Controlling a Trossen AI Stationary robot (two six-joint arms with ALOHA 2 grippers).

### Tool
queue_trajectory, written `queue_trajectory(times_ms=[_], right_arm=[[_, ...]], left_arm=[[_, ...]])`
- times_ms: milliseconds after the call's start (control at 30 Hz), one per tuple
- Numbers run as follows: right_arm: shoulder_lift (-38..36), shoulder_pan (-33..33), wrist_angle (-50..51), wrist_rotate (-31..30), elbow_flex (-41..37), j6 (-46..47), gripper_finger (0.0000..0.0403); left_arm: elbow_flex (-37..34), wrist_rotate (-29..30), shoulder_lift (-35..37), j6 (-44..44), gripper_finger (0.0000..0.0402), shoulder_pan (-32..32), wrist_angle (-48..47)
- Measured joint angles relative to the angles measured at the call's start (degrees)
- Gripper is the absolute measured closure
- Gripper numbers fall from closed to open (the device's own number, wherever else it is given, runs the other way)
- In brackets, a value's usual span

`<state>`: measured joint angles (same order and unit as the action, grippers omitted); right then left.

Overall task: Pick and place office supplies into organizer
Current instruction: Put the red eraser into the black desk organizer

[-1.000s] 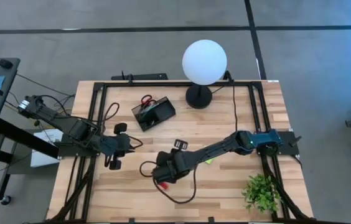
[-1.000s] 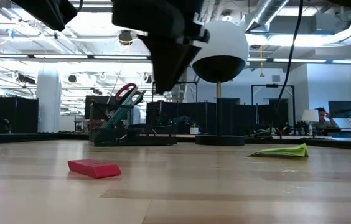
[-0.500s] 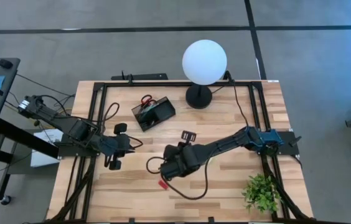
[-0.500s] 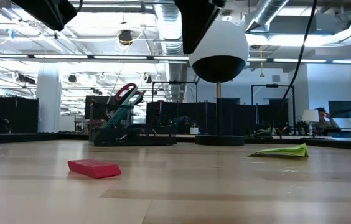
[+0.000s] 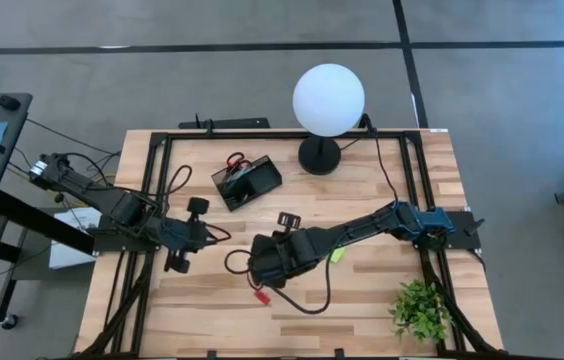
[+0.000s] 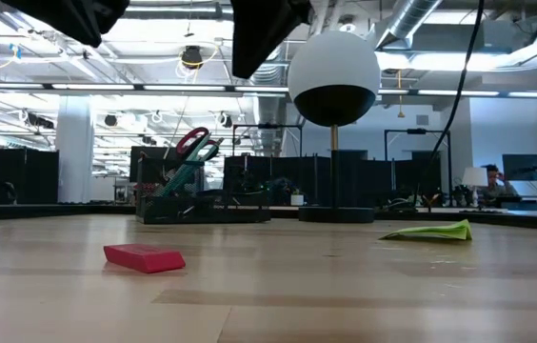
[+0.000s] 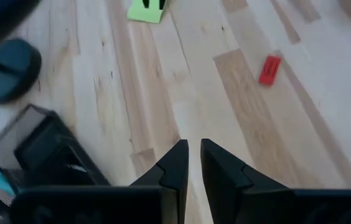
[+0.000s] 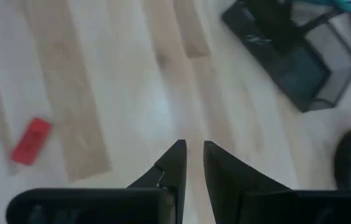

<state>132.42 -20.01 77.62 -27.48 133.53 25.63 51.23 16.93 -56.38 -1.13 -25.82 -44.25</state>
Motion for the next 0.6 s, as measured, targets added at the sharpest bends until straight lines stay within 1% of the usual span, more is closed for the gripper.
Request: queue_trajectory(times_ms=[67,133,233,300,367,400,467,533,600], right_arm=[[0.0,0.1,-1.0,1.7,0.0,-0.5,0.0353],[-0.1,-0.1,-0.2,0.0,0.0,-1.9,0.0353],[-1.4,-0.6,5.8,-1.0,1.5,-7.4,0.0353],[-3.3,-1.1,10.0,-2.0,1.1,-7.2,0.0353],[-4.7,-1.7,12.7,-3.8,1.1,-4.6,0.0353],[-5.6,-1.9,12.4,-4.4,1.0,-4.4,0.0353],[-8.7,-2.6,12.4,-3.5,0.9,-7.8,0.0353],[-12.8,-3.4,12.4,-3.4,1.0,-8.5,0.0353],[-17.1,-4.3,12.4,-4.9,1.0,-7.6,0.0353]], left_arm=[[0.0,0.0,0.0,3.3,0.0363,0.0,0.0],[0.0,0.1,0.0,4.5,0.0363,0.0,0.0],[0.0,0.1,0.0,4.6,0.0363,0.0,0.0],[0.0,1.0,0.0,6.4,0.0363,0.0,0.5],[0.0,1.8,0.0,6.8,0.0363,0.0,0.8],[0.0,2.0,0.0,6.2,0.0363,0.0,1.6],[1.2,4.4,0.0,4.8,0.0363,0.1,1.7],[3.6,8.7,0.1,0.6,0.0363,0.1,-2.8],[7.3,11.5,0.8,-5.4,0.0363,0.2,-9.9]])
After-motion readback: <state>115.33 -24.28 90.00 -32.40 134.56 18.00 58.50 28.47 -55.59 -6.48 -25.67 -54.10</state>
